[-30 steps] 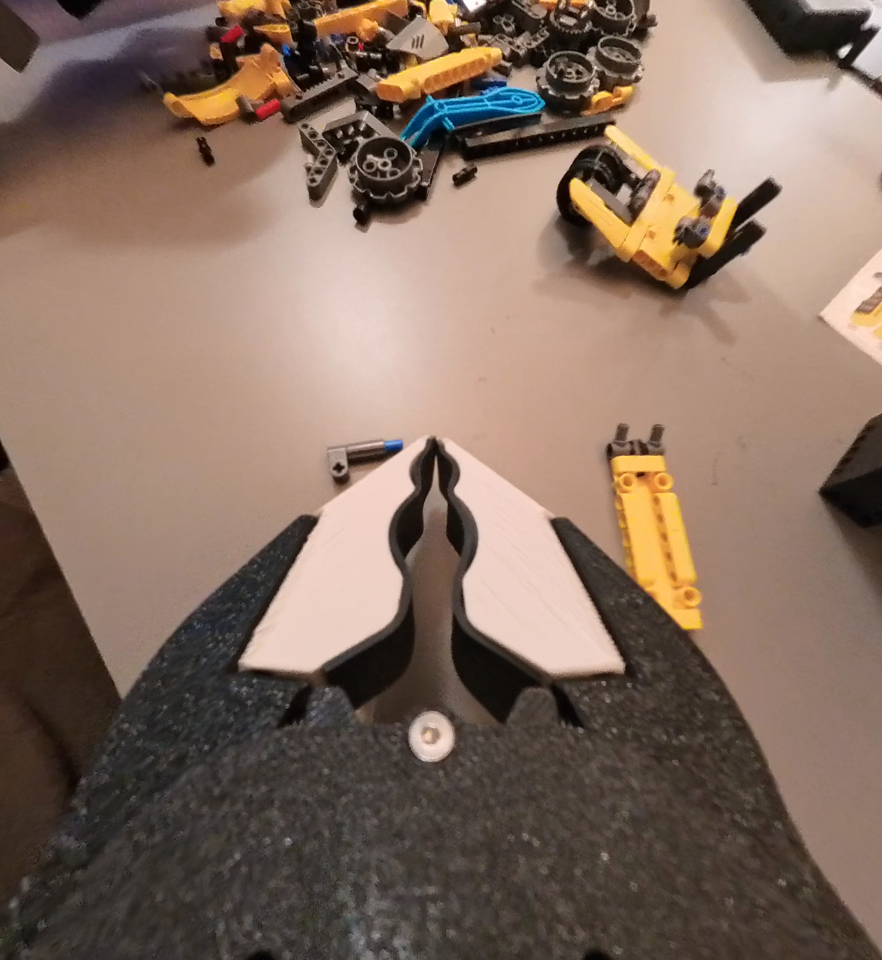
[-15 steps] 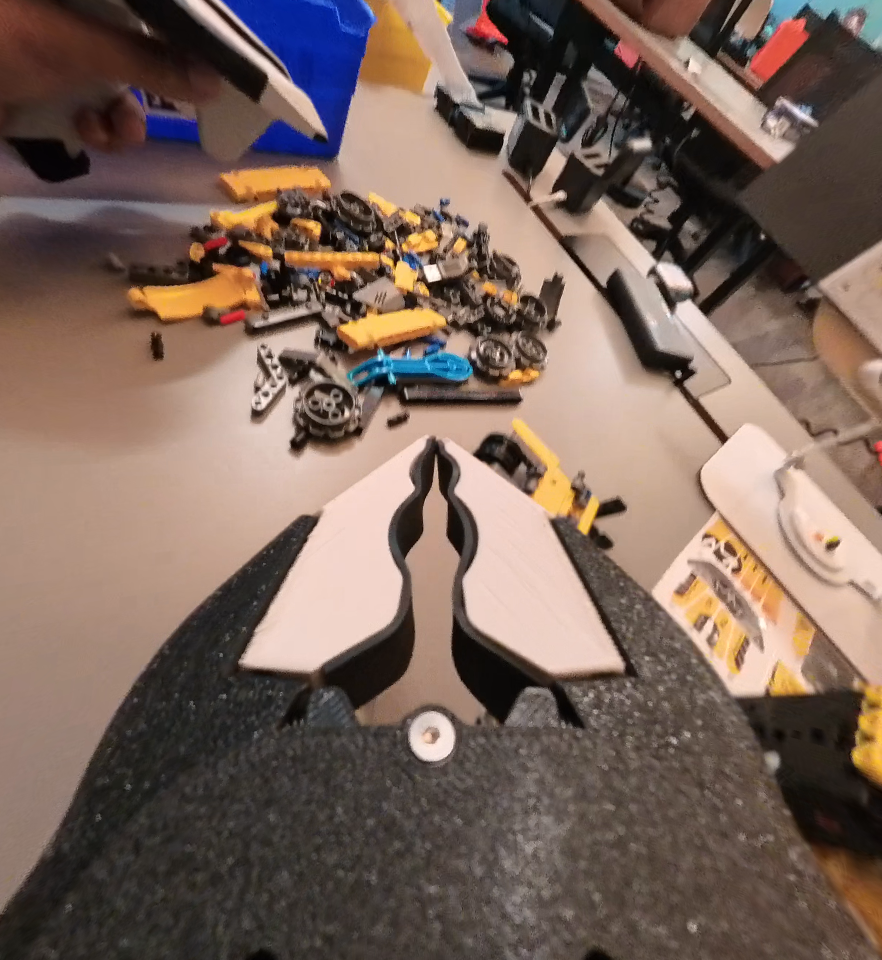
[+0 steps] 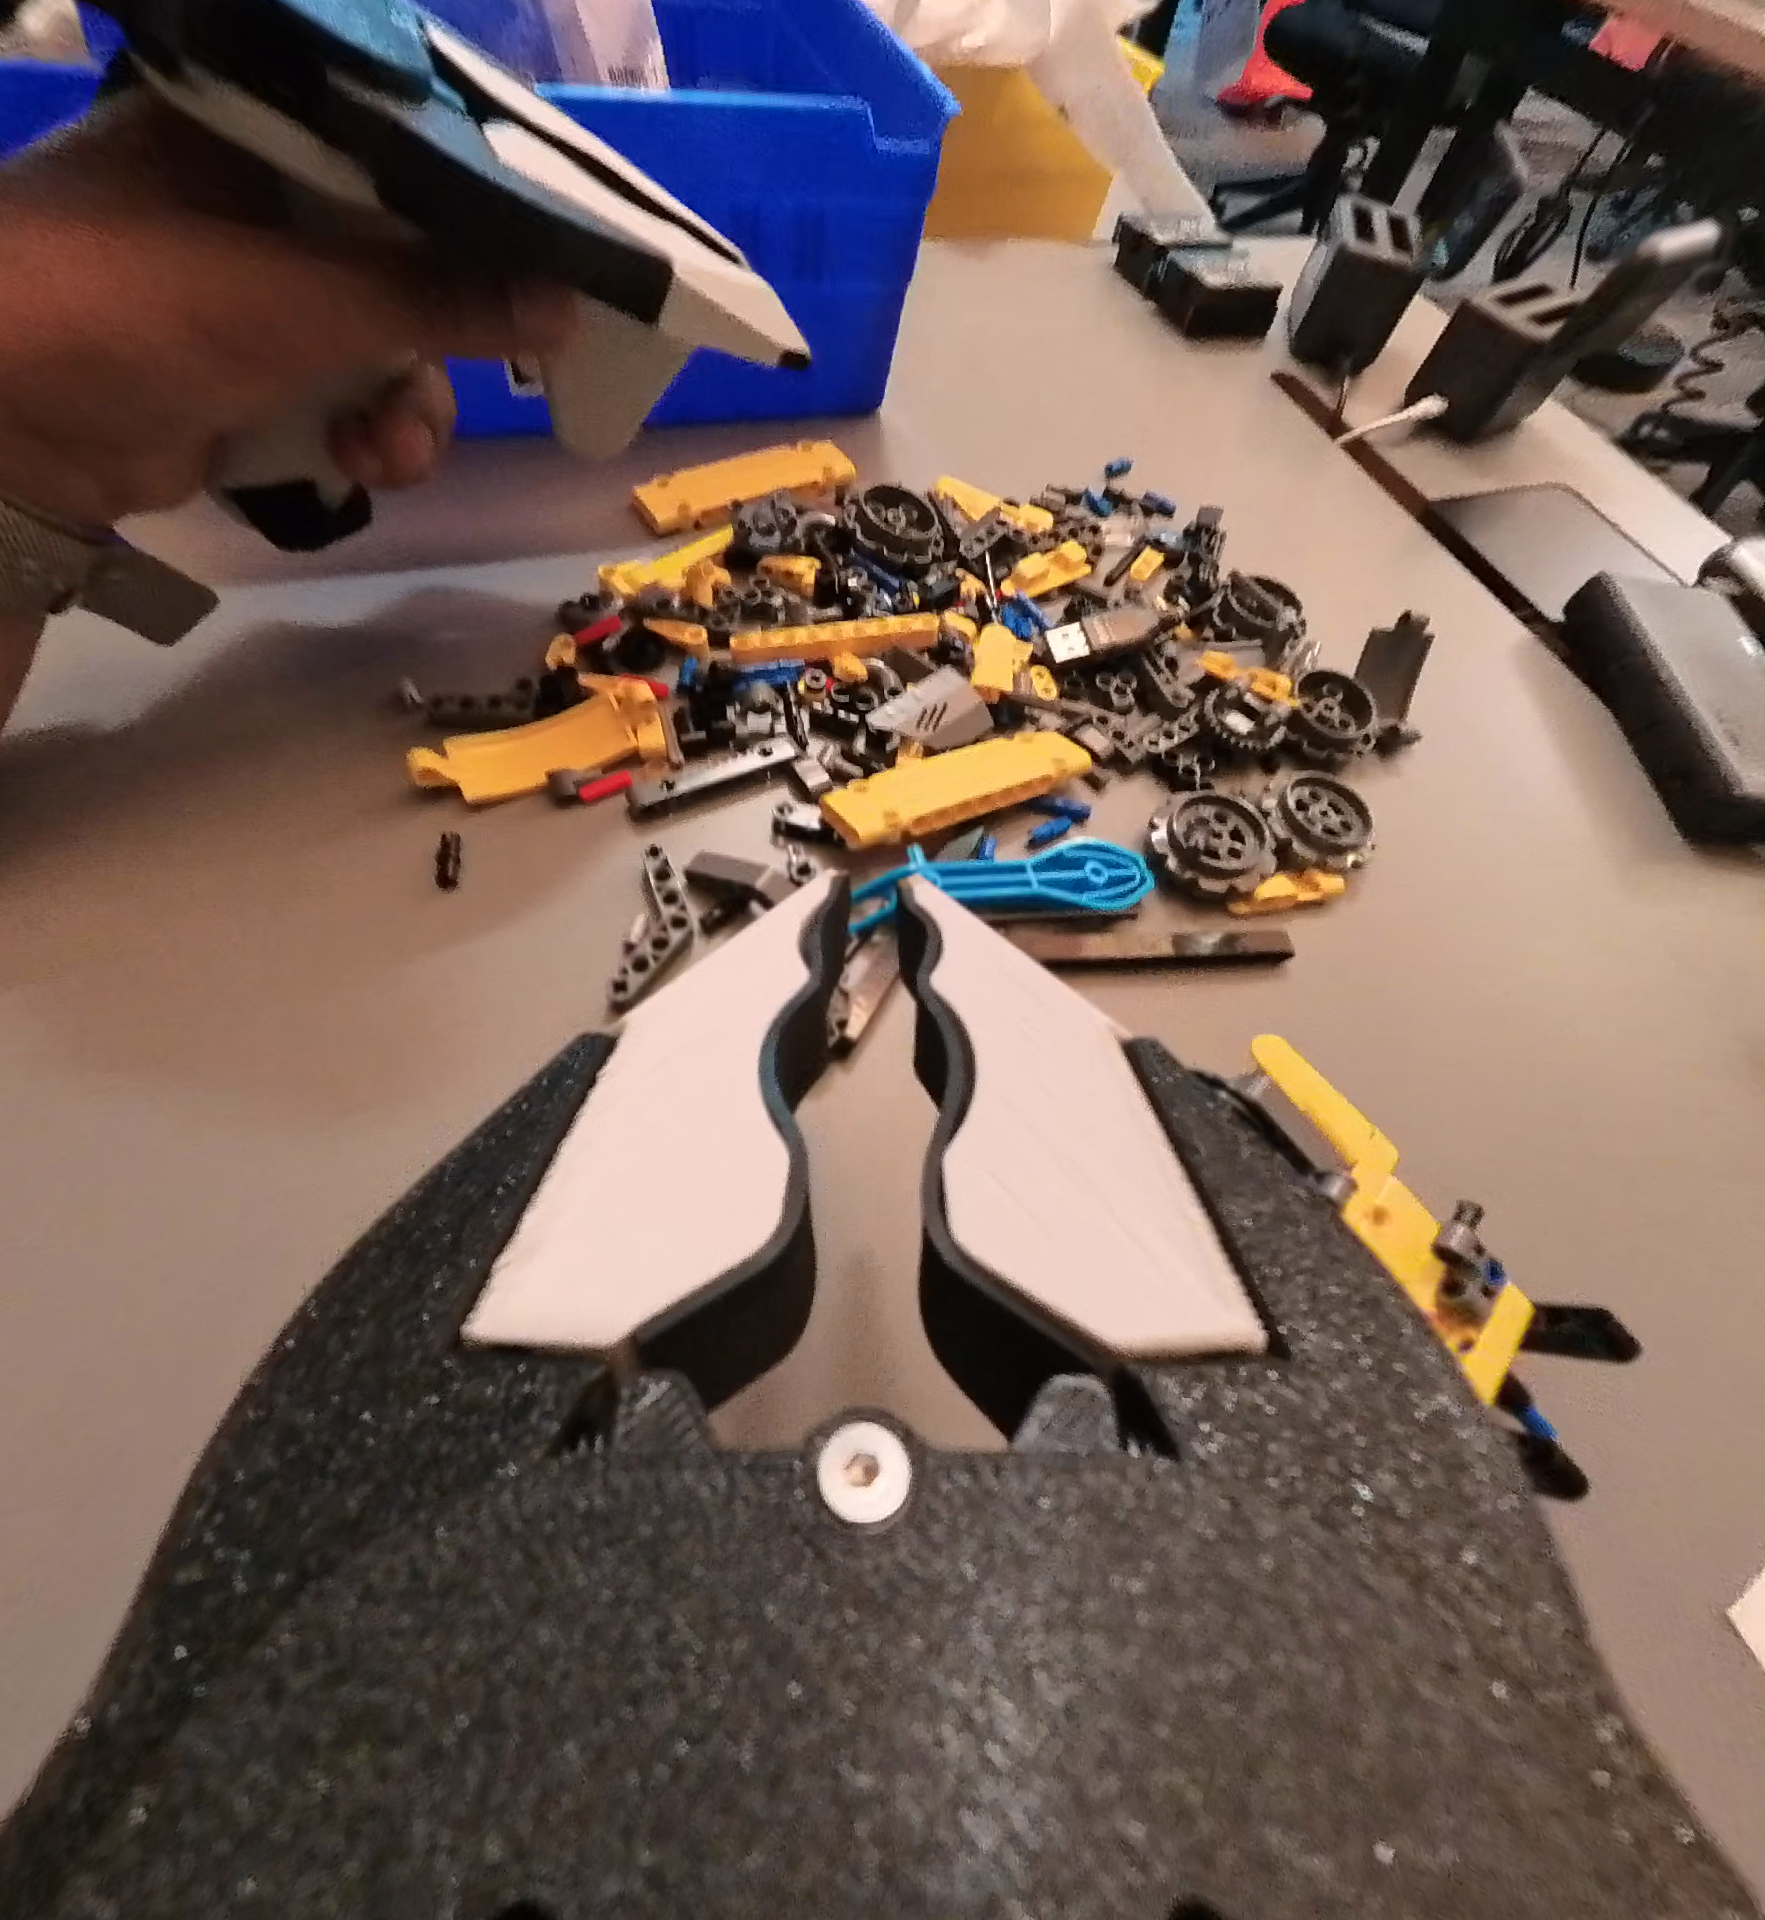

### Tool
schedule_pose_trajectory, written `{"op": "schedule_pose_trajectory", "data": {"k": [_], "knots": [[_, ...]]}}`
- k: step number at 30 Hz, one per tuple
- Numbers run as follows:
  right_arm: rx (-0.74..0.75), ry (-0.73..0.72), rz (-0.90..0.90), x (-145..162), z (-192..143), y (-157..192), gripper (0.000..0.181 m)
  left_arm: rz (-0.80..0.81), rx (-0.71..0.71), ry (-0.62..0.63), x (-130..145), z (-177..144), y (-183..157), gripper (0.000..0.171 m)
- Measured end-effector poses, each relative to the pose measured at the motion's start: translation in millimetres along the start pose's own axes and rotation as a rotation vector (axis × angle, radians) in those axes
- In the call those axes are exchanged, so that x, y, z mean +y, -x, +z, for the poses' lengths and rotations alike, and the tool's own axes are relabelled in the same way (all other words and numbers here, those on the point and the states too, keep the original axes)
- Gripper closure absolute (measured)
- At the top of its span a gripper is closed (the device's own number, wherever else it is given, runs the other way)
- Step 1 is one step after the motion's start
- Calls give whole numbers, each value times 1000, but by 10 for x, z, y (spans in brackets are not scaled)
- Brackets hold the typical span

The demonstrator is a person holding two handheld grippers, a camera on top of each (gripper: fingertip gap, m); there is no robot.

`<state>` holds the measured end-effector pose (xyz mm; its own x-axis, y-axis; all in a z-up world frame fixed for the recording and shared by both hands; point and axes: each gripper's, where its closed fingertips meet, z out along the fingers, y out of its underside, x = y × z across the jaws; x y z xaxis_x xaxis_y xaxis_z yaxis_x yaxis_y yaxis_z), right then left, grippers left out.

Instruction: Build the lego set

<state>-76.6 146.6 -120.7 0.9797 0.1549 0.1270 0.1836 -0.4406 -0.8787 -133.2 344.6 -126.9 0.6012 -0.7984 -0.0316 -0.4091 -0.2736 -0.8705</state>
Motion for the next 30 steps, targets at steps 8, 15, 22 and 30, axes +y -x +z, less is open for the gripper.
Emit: {"op": "schedule_pose_trajectory", "data": {"k": [8,15,22,30], "knots": [[-75,-26,62,61,-50,-21,167,-88,80,-7,-22,0,-123,148],[-134,-23,12,45,-25,218,163,-56,28,34,70,50,-51,146],[-130,-34,16,37,-44,201,163,-61,137,46,92,48,-207,149],[-119,-18,-9,72,-7,216,161,39,270,185,339,93,-580,146]]}}
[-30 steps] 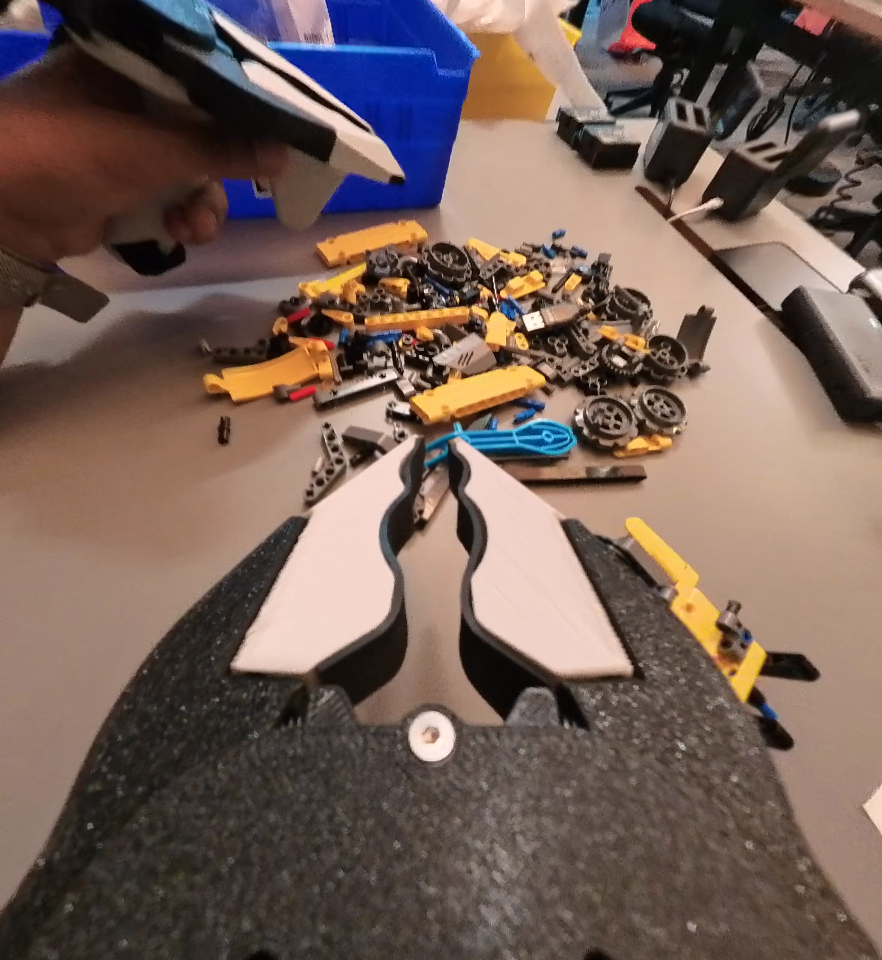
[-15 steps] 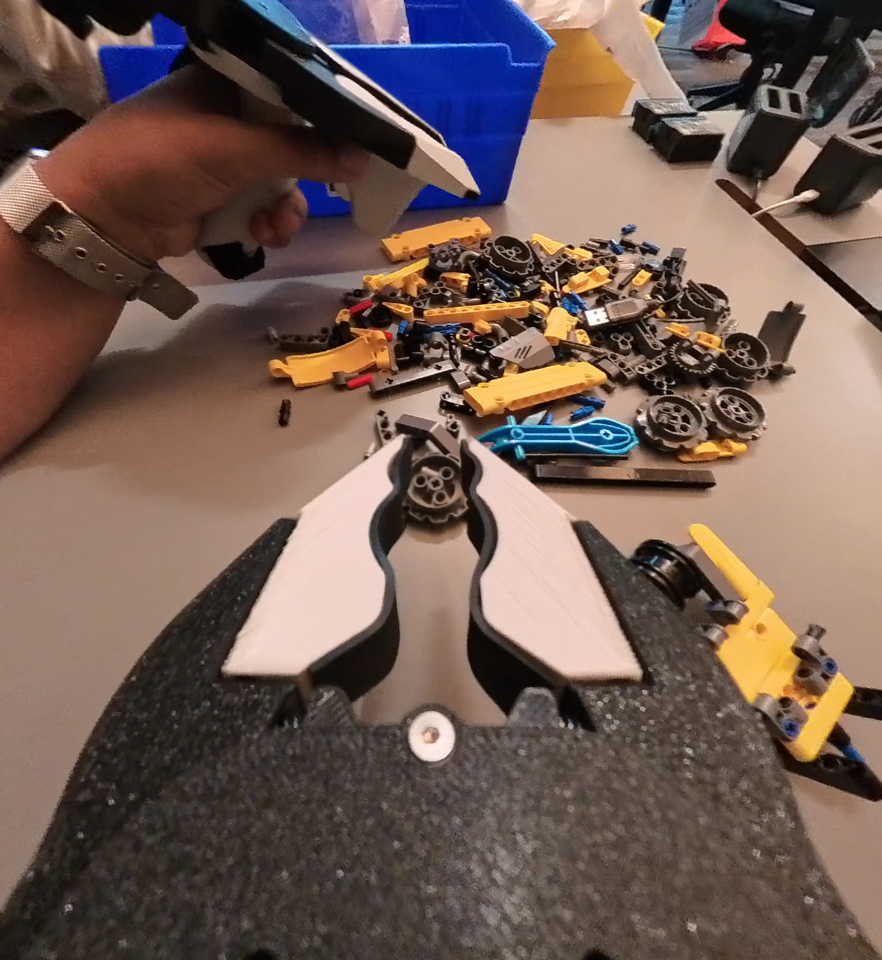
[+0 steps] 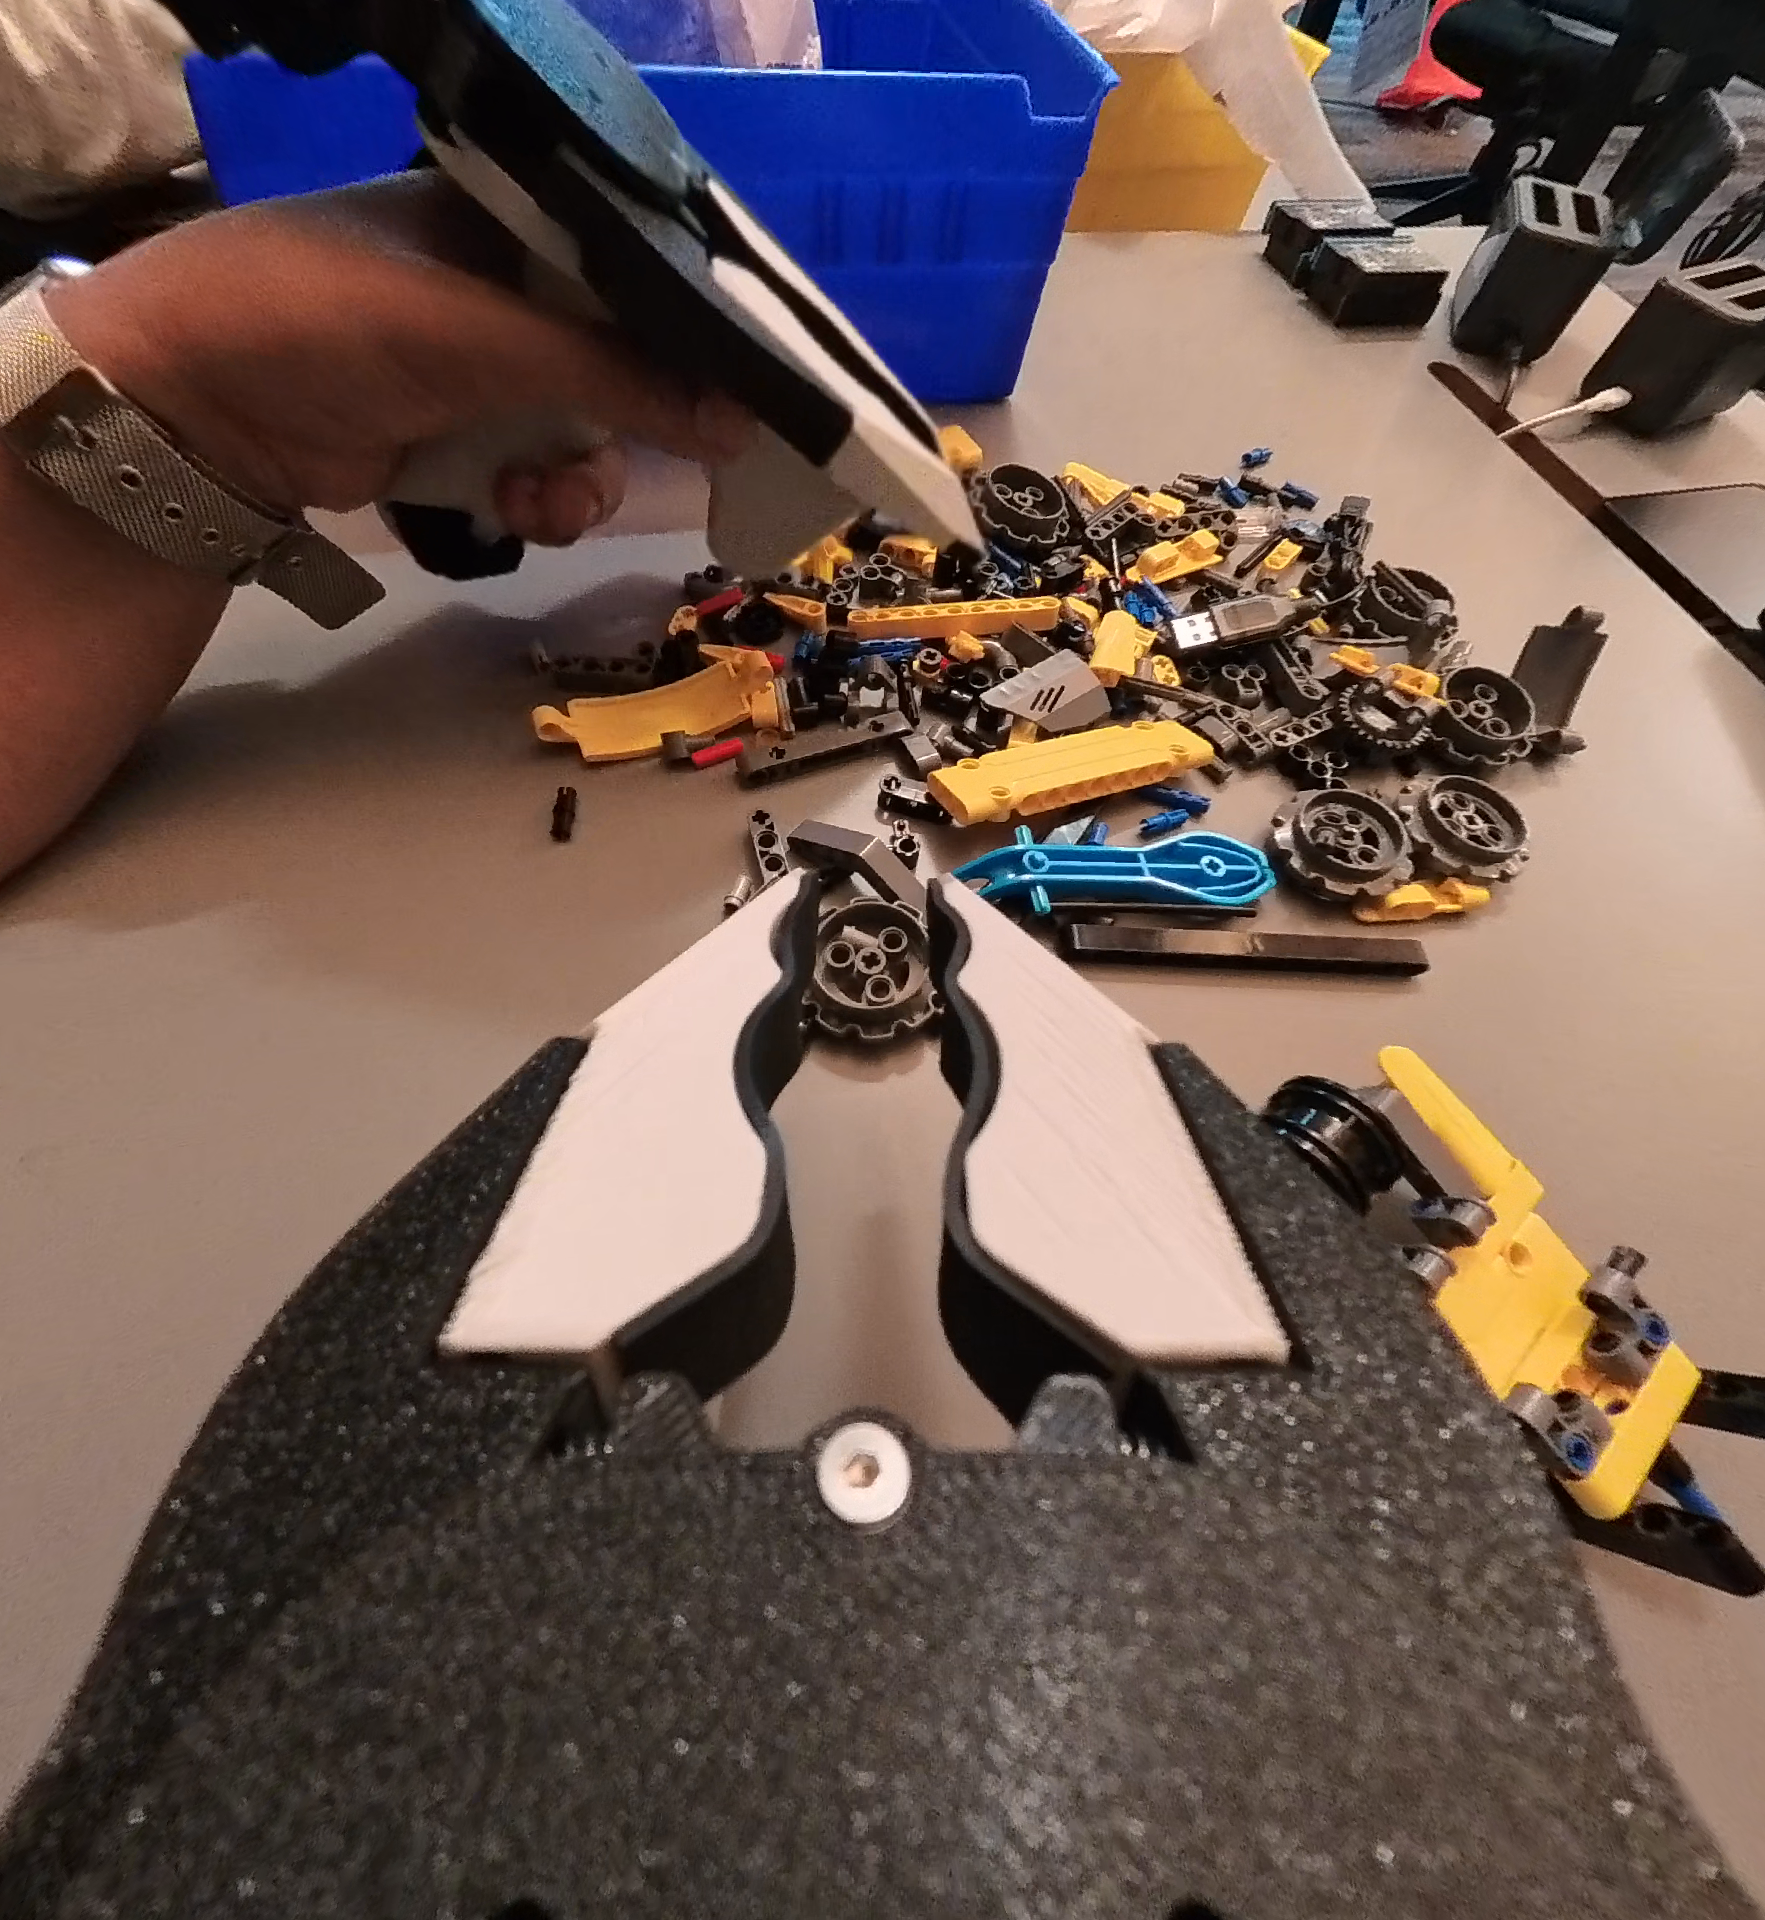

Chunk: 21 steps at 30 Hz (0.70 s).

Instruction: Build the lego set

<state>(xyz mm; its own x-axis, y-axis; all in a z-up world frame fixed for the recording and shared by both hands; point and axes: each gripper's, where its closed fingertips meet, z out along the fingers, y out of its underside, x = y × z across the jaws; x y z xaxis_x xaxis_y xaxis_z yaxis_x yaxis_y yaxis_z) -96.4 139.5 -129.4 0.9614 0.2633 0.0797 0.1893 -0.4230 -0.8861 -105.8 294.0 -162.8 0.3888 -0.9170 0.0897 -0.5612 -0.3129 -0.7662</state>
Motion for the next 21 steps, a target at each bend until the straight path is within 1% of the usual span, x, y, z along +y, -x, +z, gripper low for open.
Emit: {"op": "schedule_pose_trajectory", "data": {"k": [4,9,14,18,21], "knots": [[7,-5,-8,-17,-7,-1,161,45,-39,72,130,57,39,148],[9,-10,-15,-24,-6,1,160,74,-57,79,135,71,28,147],[10,-5,-24,-13,7,10,159,112,-33,82,141,83,-38,146],[11,-9,-33,-17,10,17,160,161,-12,105,176,101,-129,150],[10,-10,-37,-20,11,24,160,191,-22,125,210,115,-144,153]]}}
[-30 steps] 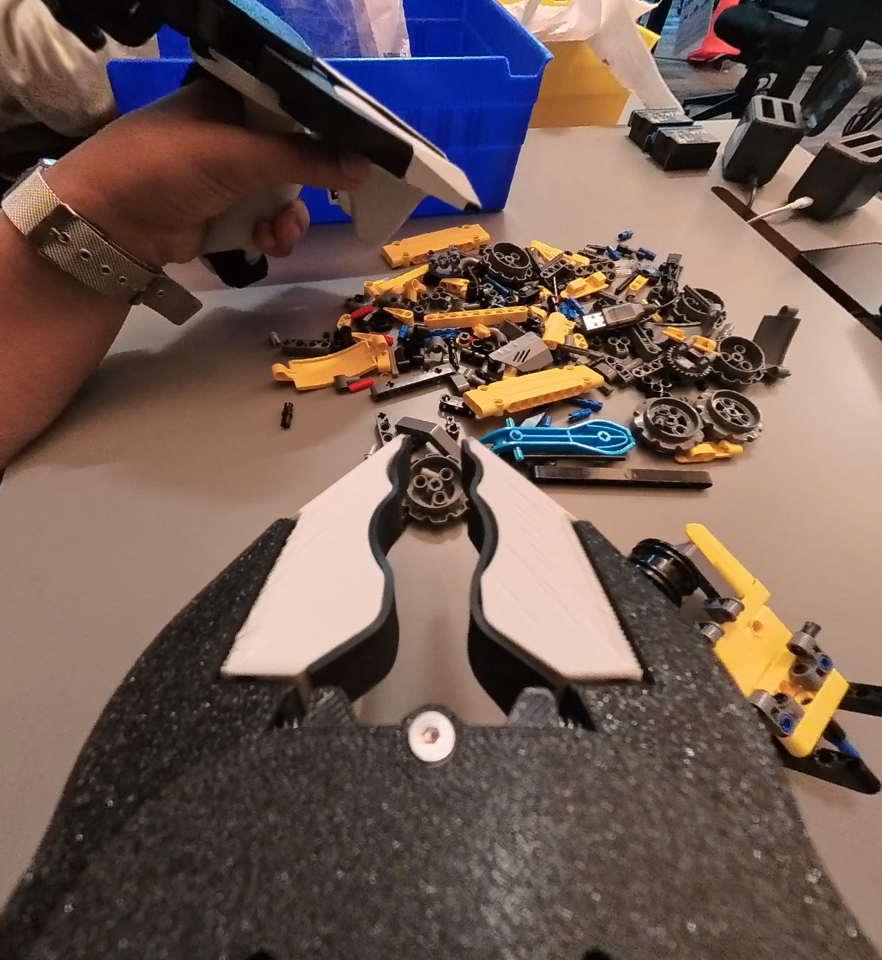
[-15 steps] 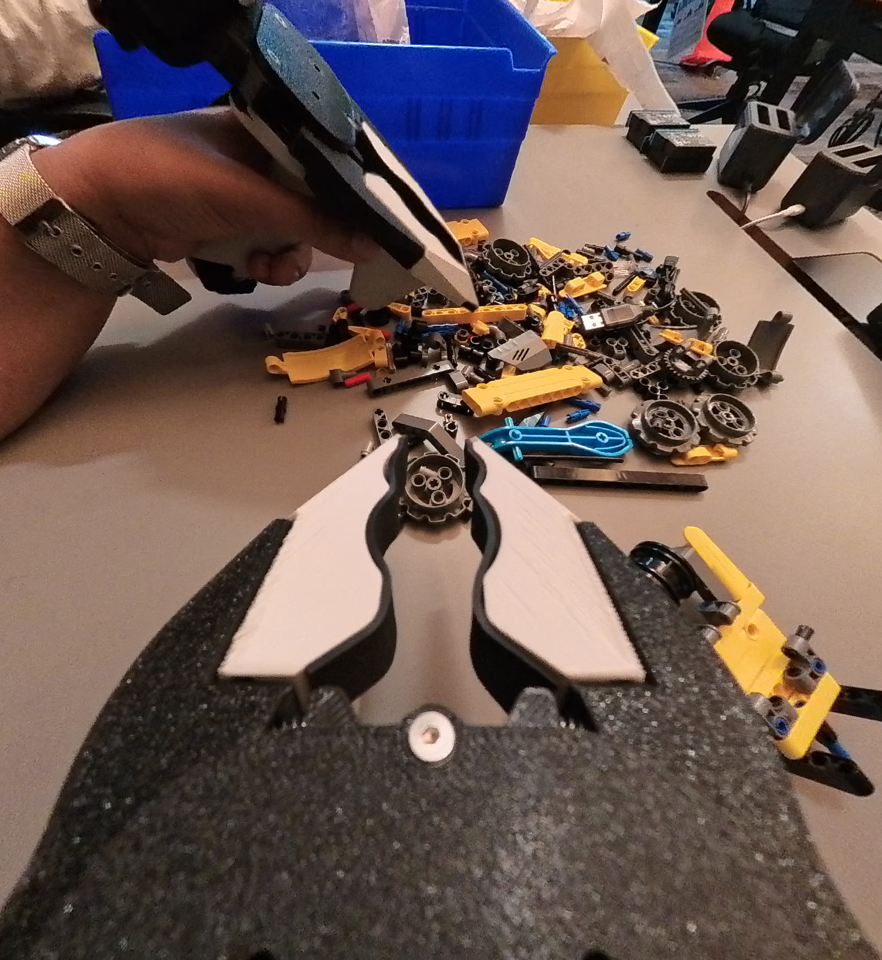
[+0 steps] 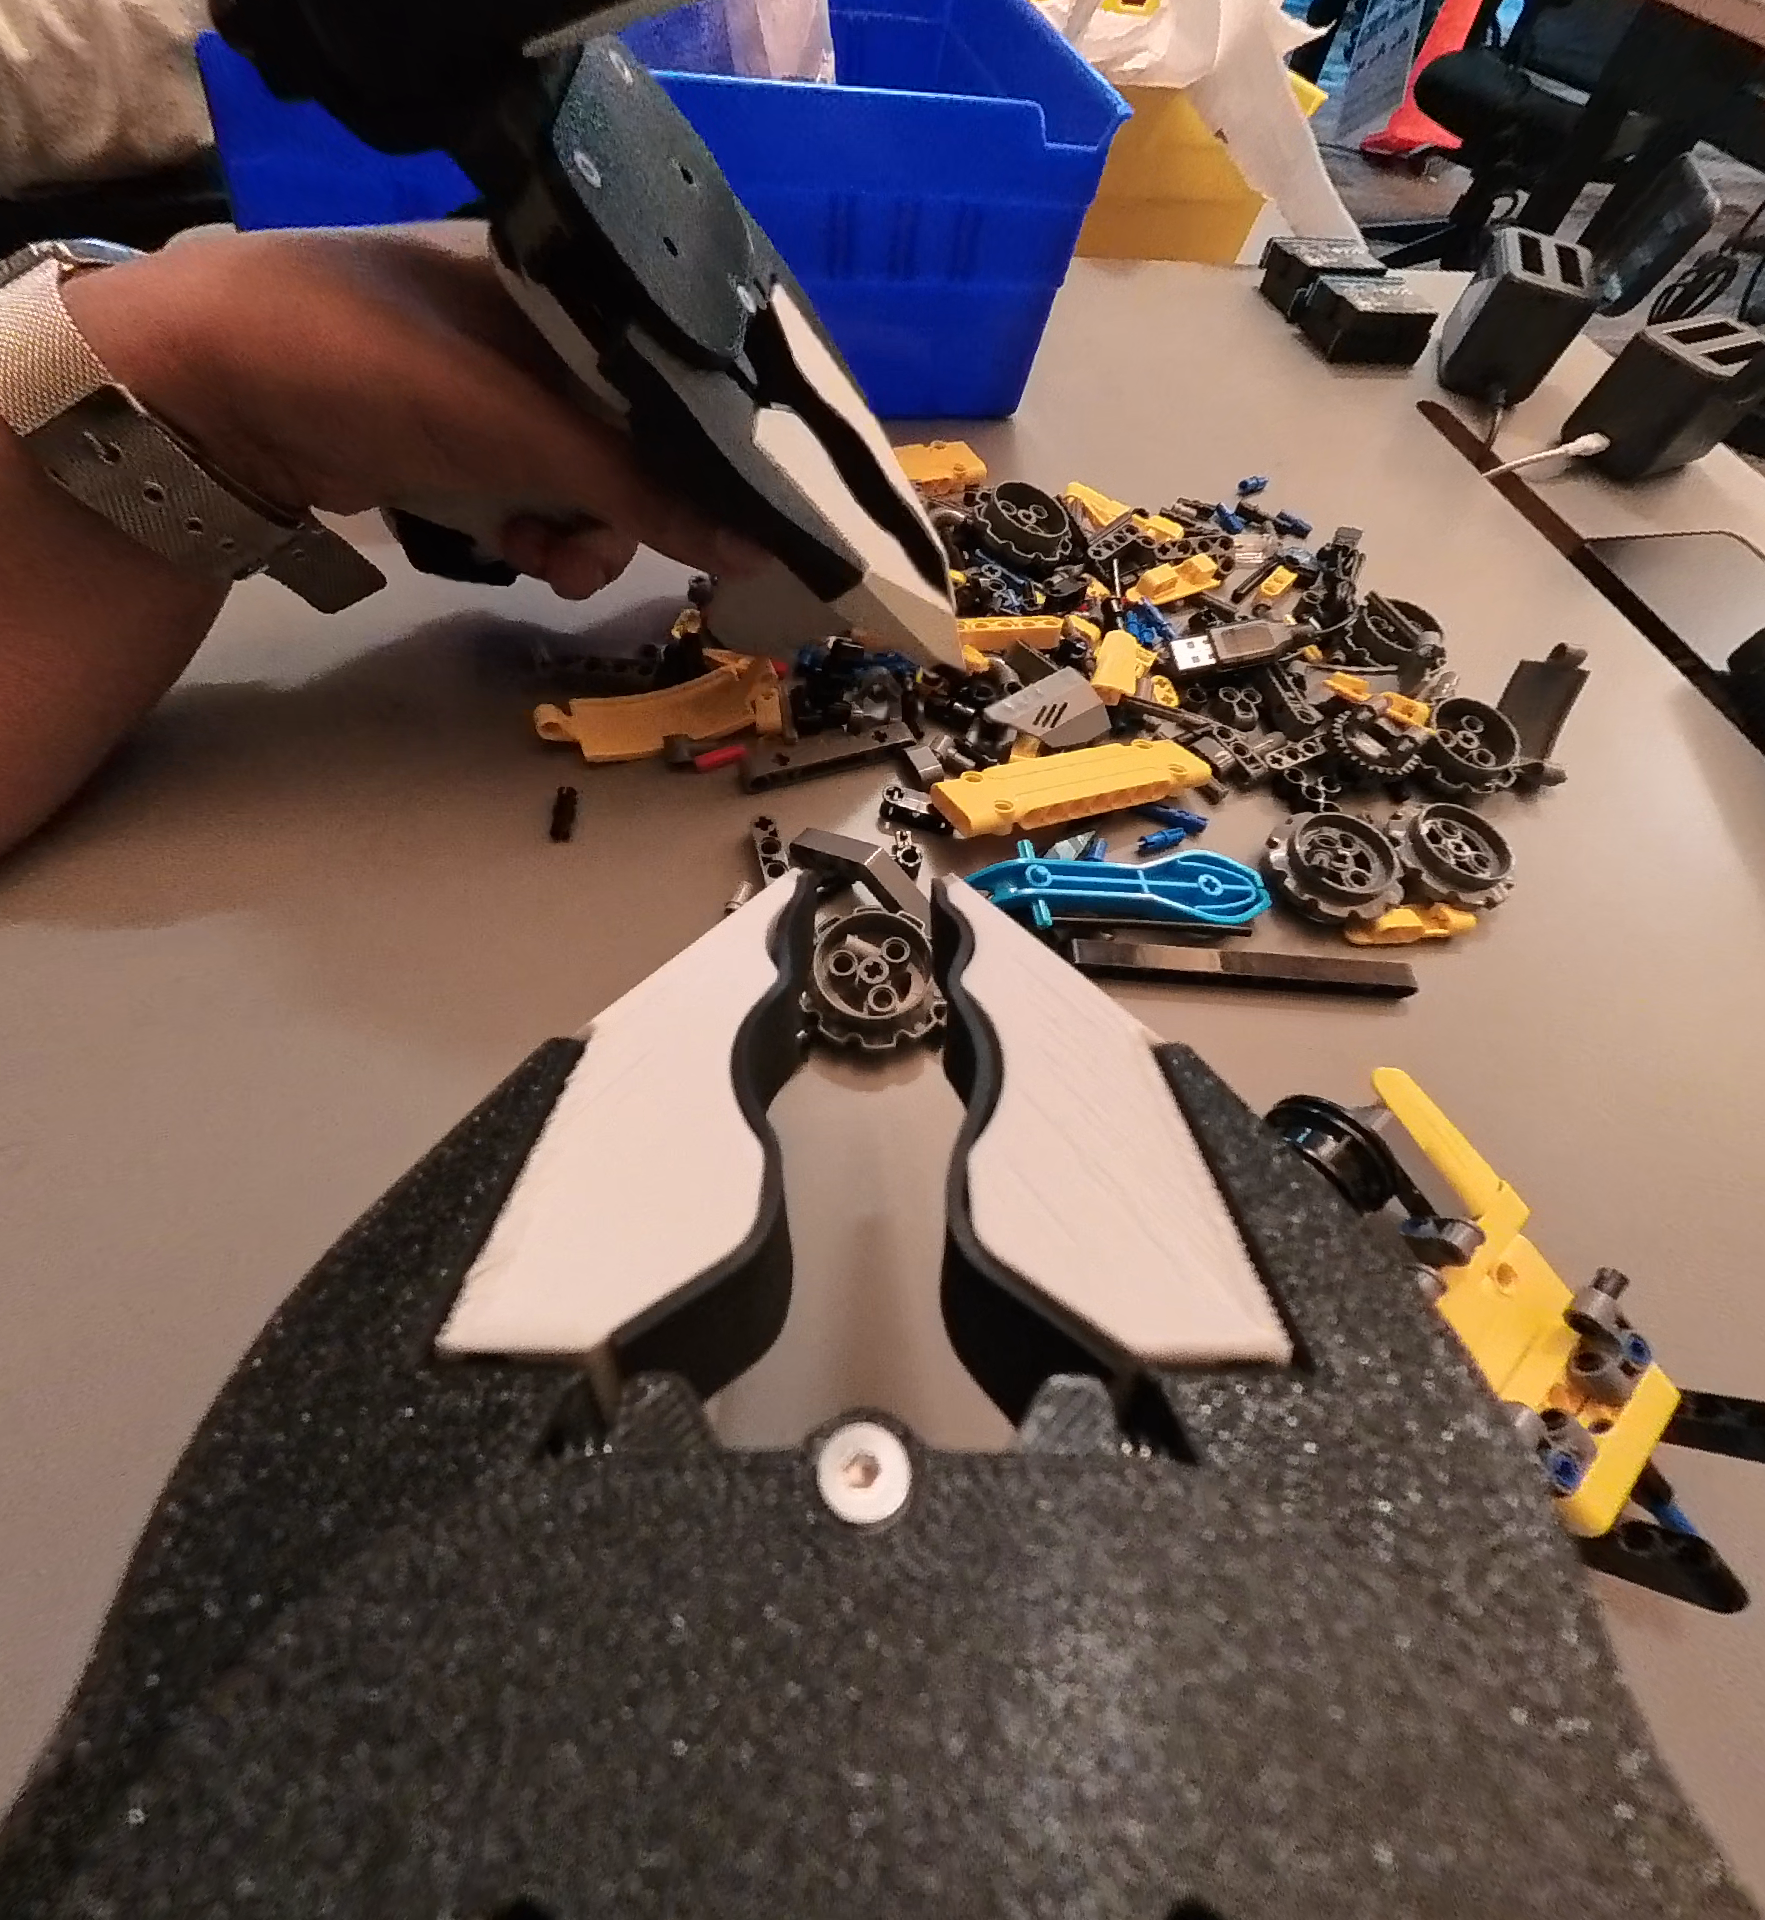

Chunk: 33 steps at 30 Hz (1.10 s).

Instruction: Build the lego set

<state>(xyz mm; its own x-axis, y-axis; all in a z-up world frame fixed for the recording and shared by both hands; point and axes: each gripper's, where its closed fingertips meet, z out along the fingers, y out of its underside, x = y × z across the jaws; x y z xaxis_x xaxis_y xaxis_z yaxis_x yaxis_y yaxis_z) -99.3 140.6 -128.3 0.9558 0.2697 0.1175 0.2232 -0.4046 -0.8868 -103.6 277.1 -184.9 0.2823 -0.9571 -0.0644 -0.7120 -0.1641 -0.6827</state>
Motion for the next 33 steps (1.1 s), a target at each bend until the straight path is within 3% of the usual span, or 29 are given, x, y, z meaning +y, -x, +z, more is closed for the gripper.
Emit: {"op": "schedule_pose_trajectory", "data": {"k": [4,9,18,24,33], "knots": [[-3,-1,-8,-2,4,14,160,-14,-14,-6,-10,-13,38,167],[-3,-4,-36,-19,5,46,160,-28,-41,-4,5,-24,112,168],[3,-4,-52,-29,1,56,160,-167,-103,-183,-245,-239,369,168],[3,-8,-51,-35,-2,56,160,-156,-245,-74,-23,-175,619,167],[5,-10,-57,-42,-3,65,160,-148,-219,-60,-14,-148,560,167]]}}
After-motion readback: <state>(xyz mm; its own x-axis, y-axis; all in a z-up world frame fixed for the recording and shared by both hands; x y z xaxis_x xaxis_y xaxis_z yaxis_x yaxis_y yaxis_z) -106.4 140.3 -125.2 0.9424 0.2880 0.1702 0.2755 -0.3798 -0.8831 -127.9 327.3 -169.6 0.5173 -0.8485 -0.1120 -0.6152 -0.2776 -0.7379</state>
